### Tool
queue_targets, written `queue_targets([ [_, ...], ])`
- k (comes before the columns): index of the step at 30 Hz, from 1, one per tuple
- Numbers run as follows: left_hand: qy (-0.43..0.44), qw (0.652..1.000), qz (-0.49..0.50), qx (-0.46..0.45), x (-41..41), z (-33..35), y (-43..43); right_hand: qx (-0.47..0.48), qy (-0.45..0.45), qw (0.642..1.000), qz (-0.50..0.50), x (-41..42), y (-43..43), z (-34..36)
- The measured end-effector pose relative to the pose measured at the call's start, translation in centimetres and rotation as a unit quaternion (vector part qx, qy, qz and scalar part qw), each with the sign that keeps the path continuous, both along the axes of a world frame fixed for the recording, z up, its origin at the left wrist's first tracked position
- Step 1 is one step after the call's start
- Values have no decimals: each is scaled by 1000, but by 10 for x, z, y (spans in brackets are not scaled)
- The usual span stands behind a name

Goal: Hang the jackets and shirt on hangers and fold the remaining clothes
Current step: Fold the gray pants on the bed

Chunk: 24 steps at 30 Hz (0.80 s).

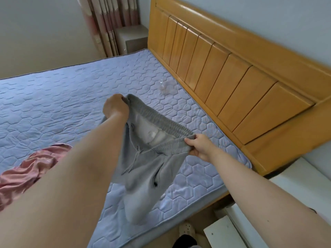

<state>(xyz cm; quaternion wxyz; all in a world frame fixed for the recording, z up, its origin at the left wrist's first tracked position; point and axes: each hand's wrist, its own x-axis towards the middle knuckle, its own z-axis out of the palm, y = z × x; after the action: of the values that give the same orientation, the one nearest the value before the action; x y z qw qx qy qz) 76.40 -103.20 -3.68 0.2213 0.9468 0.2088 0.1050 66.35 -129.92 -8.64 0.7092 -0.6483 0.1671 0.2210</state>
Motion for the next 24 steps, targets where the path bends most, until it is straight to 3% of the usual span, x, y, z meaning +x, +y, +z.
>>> queue_targets([
  [4,38,997,-28,-56,69,-71,-83,29,70,995,-63,46,-52,-79],
  [6,68,985,-67,-144,103,-115,-135,8,100,989,-106,70,-90,-126],
  [8,119,950,-118,-263,127,-161,-185,-83,133,978,-135,88,-136,-177],
  [10,169,919,-158,-320,131,-211,-224,-248,156,950,-107,95,-182,-227],
  [13,237,914,-166,-284,101,-294,-238,-389,209,897,-12,92,-220,-282],
  [17,338,907,-116,-221,43,-383,-192,-406,194,891,66,83,-197,-320],
  [24,357,913,-112,-163,-7,-447,-124,-505,-25,833,225,99,-105,-360],
])
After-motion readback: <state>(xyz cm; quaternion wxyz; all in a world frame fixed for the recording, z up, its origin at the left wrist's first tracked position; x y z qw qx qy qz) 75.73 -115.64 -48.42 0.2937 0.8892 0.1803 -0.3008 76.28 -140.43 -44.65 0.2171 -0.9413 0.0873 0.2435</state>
